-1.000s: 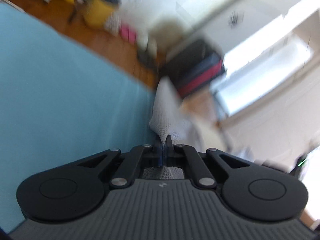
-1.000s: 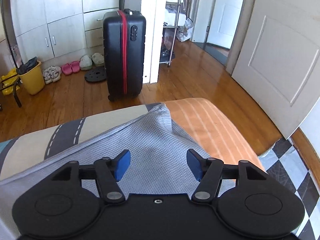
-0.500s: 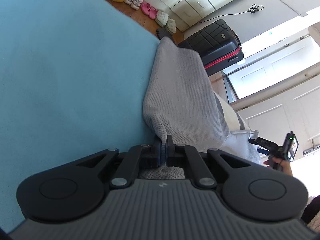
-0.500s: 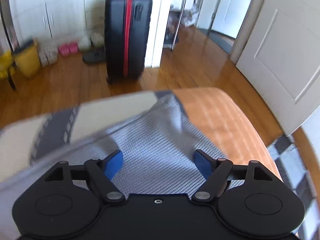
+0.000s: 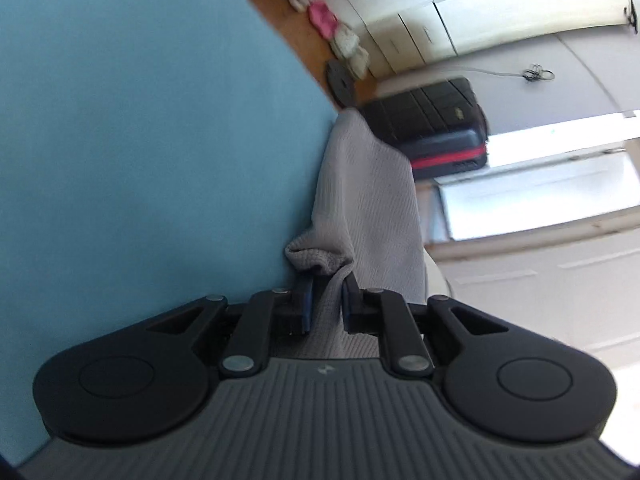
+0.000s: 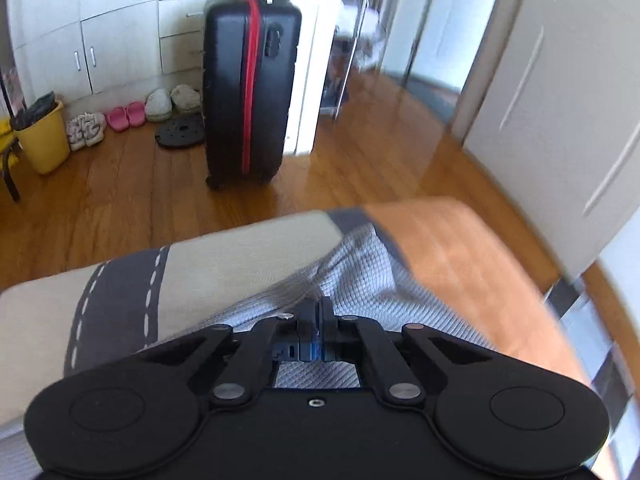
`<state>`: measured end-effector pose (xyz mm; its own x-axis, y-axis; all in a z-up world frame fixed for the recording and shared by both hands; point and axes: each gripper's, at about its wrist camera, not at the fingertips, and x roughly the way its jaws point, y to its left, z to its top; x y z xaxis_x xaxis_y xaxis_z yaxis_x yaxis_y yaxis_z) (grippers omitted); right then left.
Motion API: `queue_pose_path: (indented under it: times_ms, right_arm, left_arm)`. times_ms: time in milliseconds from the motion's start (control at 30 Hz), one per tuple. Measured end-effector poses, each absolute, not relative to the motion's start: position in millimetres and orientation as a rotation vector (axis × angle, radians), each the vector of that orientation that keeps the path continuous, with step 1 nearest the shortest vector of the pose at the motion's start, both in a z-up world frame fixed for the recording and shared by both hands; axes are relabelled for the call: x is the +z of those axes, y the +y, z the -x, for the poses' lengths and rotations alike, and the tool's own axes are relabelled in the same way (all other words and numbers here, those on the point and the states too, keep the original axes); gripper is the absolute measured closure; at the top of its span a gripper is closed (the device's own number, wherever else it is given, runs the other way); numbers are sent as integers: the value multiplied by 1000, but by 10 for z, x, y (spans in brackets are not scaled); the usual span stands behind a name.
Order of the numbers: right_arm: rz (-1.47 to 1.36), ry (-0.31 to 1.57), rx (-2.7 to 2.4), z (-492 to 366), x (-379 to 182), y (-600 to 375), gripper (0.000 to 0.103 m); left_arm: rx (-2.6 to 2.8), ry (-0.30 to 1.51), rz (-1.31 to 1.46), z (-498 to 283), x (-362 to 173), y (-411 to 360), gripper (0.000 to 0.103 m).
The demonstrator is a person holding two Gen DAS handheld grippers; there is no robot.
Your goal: Fold clothes
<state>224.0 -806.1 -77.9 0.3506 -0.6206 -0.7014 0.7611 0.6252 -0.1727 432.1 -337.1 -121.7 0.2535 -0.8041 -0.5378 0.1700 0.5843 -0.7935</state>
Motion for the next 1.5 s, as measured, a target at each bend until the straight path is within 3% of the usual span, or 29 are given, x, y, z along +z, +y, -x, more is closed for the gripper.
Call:
queue_pose_path:
  times_ms: [33,100,200,333,367,400,433,467,533,567,700,833,1033,1067,1100,1233,1300,1333,1367,1500]
  right_arm:
    - [-152,788,-916,-2243,-721,-8017,102]
    - [-80,736,-961,-2229,-571,-7981,102]
    - [-19,647,-991,-2179,-343,-7938,102]
    - [4,661,-972,-2280,-347,-7798,102]
    - [10,665,-967,-2305,-348,-7762,100]
    - [16,668,-962,-2330,-349,-7727,98]
    - [22,672,-957,-2355,-350,-7692,85]
    - [27,675,-952,-2380,-351,-7657,62]
    - [39,682,-942,-2430,-353,-7587,35]
    - [45,686,-937,-2456,-354,-7552,35]
    - [67,700,-917,-2556,-358,-7411,35]
    - [-142,676,-612,-2869,-167,-7049,35]
    - [-395,862,-165,-3458,-409,-6311,35]
    - [-379,884,-133,-3530,-456,-6189,35]
    - [-360,907,-106,-3599,-505,-6077,35]
    - [-255,1015,-80,-3758,-782,-5868,34]
    - [-278,970,-71,-3667,-811,-5829,32]
    - [-281,949,-51,-3616,-814,-5798,52]
    - [-242,933,13,-3553,-774,-5719,89]
    - [-18,908,132,-3296,-616,-5430,92]
  left_arm:
    - [-734,1078,636,-4292,-1138,-3430,89]
    - [-728,979,543,-4236,-980,-3549,101]
    - [-715,830,404,-4151,-744,-3728,101]
    - [-691,630,222,-4037,-428,-3966,97]
    - [-685,608,173,-4011,-383,-4021,85]
    - [-678,639,117,-3989,-402,-4066,60]
    - [-674,664,92,-3962,-425,-4054,50]
    - [-672,679,126,-3925,-455,-3930,45]
    - [-670,723,201,-3864,-524,-3675,40]
    - [-669,783,254,-3865,-580,-3527,39]
    - [-730,954,504,-3984,-881,-3039,39]
    - [-792,1026,472,-3915,-990,-3026,41]
    - [-886,1123,415,-3796,-1142,-3014,41]
    - [-902,1112,387,-3736,-1135,-3032,61]
    - [-914,1104,368,-3677,-1130,-3034,97]
    - [-925,1107,357,-3449,-1112,-2901,100]
    - [-931,1108,352,-3335,-1103,-2835,100]
    - [-934,1109,350,-3279,-1099,-2802,100]
    - [-937,1110,347,-3222,-1095,-2769,100]
    - [-944,1110,345,-3080,-1070,-2705,100]
